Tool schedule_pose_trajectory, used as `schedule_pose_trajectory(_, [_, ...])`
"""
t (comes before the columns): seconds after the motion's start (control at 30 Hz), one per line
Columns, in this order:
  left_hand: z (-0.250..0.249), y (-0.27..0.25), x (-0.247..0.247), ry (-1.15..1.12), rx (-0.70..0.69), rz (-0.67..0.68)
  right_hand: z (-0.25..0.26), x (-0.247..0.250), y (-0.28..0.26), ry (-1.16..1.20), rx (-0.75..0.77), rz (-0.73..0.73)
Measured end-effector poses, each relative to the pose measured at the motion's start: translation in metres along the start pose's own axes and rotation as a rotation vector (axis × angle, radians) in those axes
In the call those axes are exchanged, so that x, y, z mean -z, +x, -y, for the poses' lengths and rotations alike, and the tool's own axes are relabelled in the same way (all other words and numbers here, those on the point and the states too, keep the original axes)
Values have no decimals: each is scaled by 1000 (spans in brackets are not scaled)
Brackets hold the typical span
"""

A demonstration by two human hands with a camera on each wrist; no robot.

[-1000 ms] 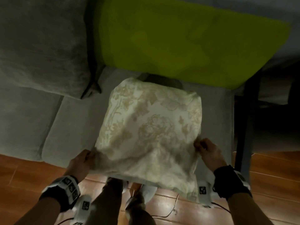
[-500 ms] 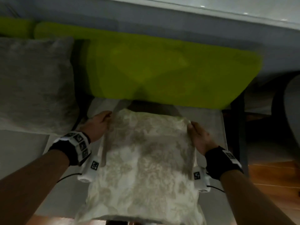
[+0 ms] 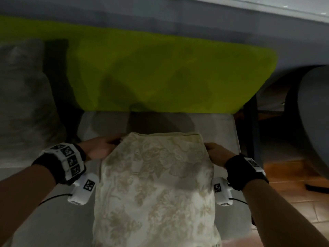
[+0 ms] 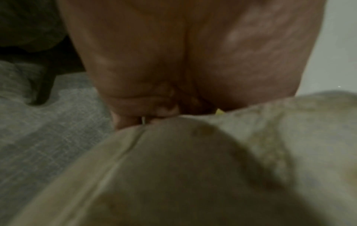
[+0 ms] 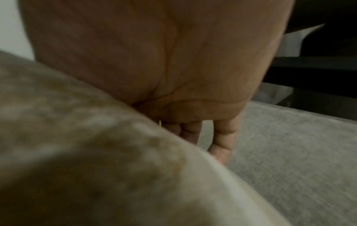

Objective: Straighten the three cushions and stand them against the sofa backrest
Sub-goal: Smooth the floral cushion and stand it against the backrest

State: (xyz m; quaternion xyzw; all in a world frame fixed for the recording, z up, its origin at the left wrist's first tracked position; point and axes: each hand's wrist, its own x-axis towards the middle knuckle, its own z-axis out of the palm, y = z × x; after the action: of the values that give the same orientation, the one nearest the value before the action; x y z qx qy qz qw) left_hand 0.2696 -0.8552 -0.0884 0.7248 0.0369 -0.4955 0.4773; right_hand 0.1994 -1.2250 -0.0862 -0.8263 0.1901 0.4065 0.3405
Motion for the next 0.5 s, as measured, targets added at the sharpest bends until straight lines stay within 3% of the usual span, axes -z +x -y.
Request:
schedule_pose_trajectory(0.1, [0, -1, -1, 334, -54, -29, 2, -2, 0, -207, 7, -8])
schedule_pose_trajectory(0.2, [-4, -3, -8, 495, -98, -194, -1, 4, -3, -230, -34, -41])
schedule_pose_trajectory(0.3, [-13, -10, -16, 450, -138, -427, -2, 10, -14, -127, -49, -71])
schedule_pose_trajectory(0.5, [-34, -9, -12, 88, -202, -637, -7, 41, -4, 329, -21, -202])
